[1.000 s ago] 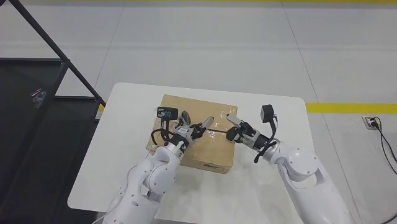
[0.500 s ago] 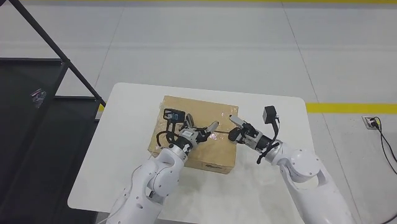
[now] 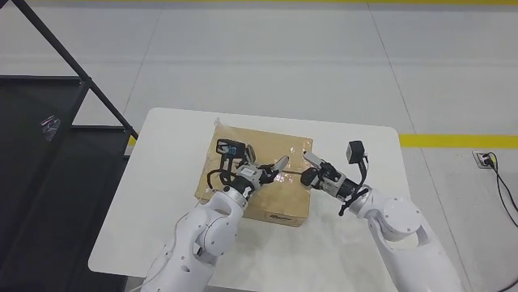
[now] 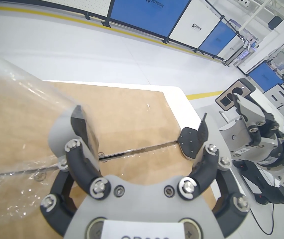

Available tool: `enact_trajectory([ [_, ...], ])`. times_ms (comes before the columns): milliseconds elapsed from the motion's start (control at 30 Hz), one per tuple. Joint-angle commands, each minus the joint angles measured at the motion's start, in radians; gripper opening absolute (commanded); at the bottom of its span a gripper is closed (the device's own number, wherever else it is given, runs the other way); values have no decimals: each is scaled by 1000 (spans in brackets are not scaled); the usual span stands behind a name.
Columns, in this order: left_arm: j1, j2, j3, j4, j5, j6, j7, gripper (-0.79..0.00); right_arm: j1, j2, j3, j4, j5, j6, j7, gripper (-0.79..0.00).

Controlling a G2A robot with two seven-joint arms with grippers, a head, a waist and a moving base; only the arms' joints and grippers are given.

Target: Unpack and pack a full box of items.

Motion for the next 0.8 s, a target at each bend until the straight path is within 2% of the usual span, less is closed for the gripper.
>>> enact_trajectory([
  [0,0,0,0,0,0,0,0,0,-3,1,3,-1,1,-3,1,0],
  [333,9,0,-8,-8,-11,-2,-5,0,-26,10,30,-5,13,-17,7,0],
  [767,-10,-1,54,15,251,-53,-4,0,-45,17,48,-5,28,-25,5,0],
])
